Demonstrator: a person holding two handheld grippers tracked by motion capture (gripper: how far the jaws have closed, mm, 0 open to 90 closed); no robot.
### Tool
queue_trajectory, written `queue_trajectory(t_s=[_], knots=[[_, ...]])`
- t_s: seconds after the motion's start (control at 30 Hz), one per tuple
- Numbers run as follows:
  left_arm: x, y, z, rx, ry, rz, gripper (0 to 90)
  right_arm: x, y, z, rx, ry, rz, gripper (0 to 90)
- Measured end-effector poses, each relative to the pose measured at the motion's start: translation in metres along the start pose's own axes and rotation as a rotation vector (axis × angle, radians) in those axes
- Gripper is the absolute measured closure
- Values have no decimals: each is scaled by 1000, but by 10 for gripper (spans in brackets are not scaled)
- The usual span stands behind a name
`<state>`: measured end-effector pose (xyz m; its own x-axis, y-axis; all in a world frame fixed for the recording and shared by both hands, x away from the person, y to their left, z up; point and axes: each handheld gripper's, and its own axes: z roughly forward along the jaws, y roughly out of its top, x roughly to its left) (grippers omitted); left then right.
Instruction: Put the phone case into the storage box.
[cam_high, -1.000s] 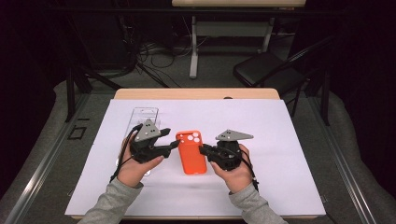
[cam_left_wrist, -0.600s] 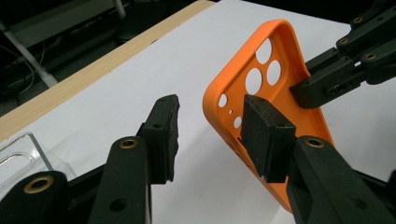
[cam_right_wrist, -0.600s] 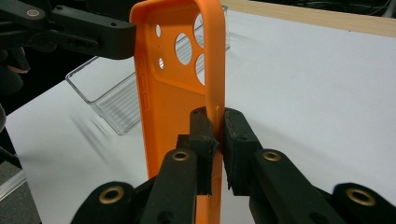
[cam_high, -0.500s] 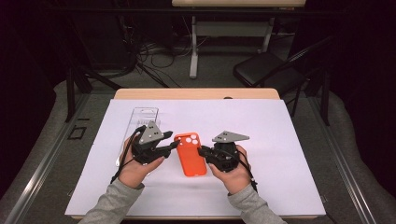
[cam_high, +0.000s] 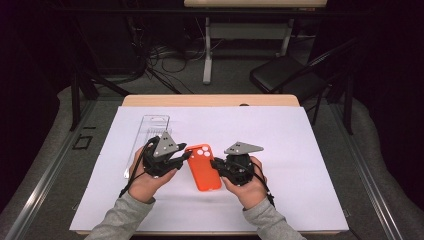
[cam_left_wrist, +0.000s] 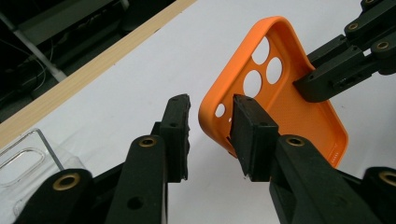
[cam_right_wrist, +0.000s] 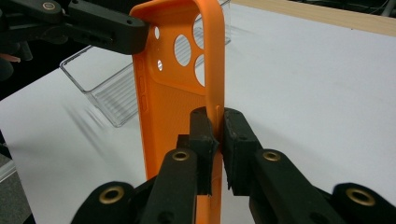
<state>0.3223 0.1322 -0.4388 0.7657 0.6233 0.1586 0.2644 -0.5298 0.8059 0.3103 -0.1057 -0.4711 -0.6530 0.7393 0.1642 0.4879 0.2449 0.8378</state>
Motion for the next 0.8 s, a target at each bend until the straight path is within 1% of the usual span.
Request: queue_trajectory(t_s=[0.23, 0.43, 0.47, 0.8], knots=[[-1, 0, 1, 12, 9, 14, 712, 2, -1, 1, 8, -3, -7, 832], [-2, 0, 2, 23, 17, 14, 722, 2, -1, 2, 8, -2, -12, 832], [-2, 0, 2, 27, 23, 19, 722, 3, -1, 2, 8, -3, -12, 832], [-2, -1, 3, 45, 20, 21, 782, 3, -2, 3, 16, -4, -15, 834]])
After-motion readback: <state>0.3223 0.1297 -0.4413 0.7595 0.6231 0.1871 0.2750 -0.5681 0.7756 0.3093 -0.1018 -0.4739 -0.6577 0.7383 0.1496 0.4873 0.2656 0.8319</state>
